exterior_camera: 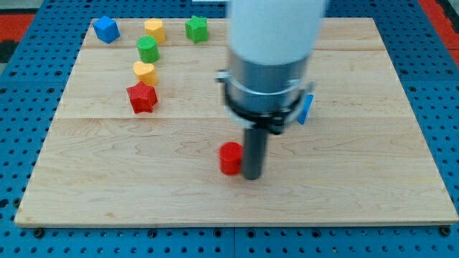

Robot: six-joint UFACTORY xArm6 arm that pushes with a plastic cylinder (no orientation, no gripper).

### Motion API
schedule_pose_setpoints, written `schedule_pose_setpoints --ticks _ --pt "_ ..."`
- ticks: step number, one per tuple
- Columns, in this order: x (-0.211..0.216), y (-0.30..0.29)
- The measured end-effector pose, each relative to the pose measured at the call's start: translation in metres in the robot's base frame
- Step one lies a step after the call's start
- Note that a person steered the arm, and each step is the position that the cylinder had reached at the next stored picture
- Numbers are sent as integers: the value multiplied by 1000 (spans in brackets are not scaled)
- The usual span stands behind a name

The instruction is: Move the red circle close to the red star

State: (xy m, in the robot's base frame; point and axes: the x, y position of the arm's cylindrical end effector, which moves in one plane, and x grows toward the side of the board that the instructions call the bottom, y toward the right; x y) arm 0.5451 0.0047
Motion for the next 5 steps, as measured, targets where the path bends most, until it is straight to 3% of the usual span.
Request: schedule_pose_setpoints --ticks 1,2,3,4,5 --pt "-51 -67" --pt "-42 -36" --pt "-69 -23" --pt "-116 -26" --pt "-118 -67"
